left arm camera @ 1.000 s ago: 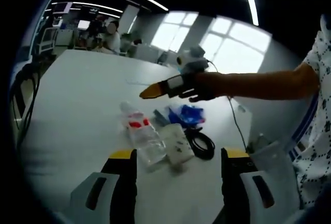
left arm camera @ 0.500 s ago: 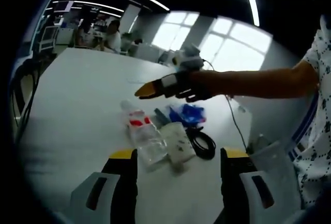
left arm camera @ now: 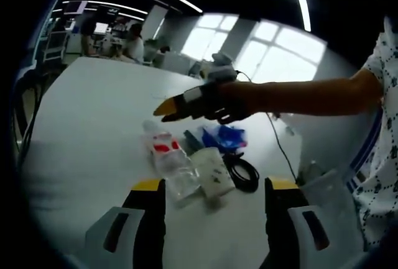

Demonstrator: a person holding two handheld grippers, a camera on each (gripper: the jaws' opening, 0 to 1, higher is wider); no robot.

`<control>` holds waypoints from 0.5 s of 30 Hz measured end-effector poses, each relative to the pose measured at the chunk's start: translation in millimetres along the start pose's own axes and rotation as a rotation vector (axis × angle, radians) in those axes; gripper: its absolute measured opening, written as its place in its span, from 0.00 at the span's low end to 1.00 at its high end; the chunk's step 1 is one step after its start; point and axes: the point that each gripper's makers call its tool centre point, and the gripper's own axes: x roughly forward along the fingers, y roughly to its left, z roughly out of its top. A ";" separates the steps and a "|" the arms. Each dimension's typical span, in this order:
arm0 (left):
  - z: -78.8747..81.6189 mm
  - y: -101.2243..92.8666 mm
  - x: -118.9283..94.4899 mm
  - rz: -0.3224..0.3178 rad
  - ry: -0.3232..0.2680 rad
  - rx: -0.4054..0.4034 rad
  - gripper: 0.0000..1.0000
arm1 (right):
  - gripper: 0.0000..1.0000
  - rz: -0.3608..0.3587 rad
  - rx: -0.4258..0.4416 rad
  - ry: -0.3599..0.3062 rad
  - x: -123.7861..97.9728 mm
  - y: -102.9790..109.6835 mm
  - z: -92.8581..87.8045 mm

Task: Arrange the tabletop items into an orderly group along one side of the table until the central work area is clear of visible clutter.

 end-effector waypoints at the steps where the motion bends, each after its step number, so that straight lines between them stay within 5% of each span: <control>1: -0.3 0.3 0.3 0.001 0.001 0.000 0.61 | 0.31 -0.006 0.004 0.009 1.0 -1.8 -0.7; 15: -2.2 4.6 1.5 0.004 -0.006 -0.015 0.60 | 0.33 -0.033 0.090 0.040 15.3 -12.8 -4.4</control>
